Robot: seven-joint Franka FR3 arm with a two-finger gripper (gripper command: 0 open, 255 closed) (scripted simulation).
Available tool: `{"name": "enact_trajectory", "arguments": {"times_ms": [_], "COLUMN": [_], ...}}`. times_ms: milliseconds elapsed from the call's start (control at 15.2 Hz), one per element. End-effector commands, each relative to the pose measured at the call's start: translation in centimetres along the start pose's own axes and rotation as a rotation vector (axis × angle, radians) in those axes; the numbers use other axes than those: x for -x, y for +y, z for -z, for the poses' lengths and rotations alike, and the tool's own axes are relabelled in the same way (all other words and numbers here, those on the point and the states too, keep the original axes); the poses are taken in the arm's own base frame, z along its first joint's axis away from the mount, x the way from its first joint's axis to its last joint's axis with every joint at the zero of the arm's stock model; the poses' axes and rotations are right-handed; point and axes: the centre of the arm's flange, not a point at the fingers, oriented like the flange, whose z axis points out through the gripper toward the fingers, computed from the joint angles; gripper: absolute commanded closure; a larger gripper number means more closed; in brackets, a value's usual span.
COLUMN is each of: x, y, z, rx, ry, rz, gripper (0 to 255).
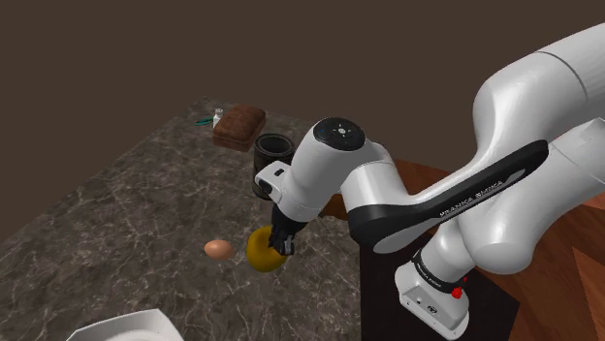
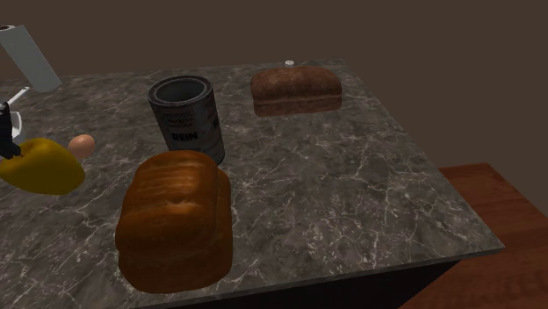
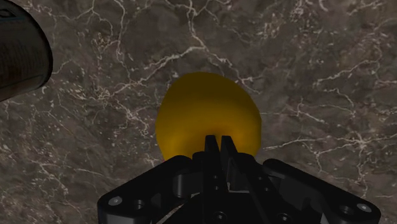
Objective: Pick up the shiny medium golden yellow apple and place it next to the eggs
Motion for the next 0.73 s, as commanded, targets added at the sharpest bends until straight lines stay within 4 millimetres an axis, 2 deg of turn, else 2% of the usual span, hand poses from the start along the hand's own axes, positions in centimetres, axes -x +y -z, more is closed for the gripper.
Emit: {"name": "enact_trajectory", "arguments": {"times_ms": [0, 66, 396, 660], "x": [0.0, 0.0, 0.0, 0.0], "y": [0.0, 0.0, 0.0, 0.0], "z": [0.0, 0.0, 0.0, 5.0], "rx": [0.000, 0.000, 0.000, 0.000], "ry": [0.000, 0.000, 0.000, 0.000], "rz": [0.000, 0.000, 0.000, 0.000], "gripper": [255, 0, 0, 0]}}
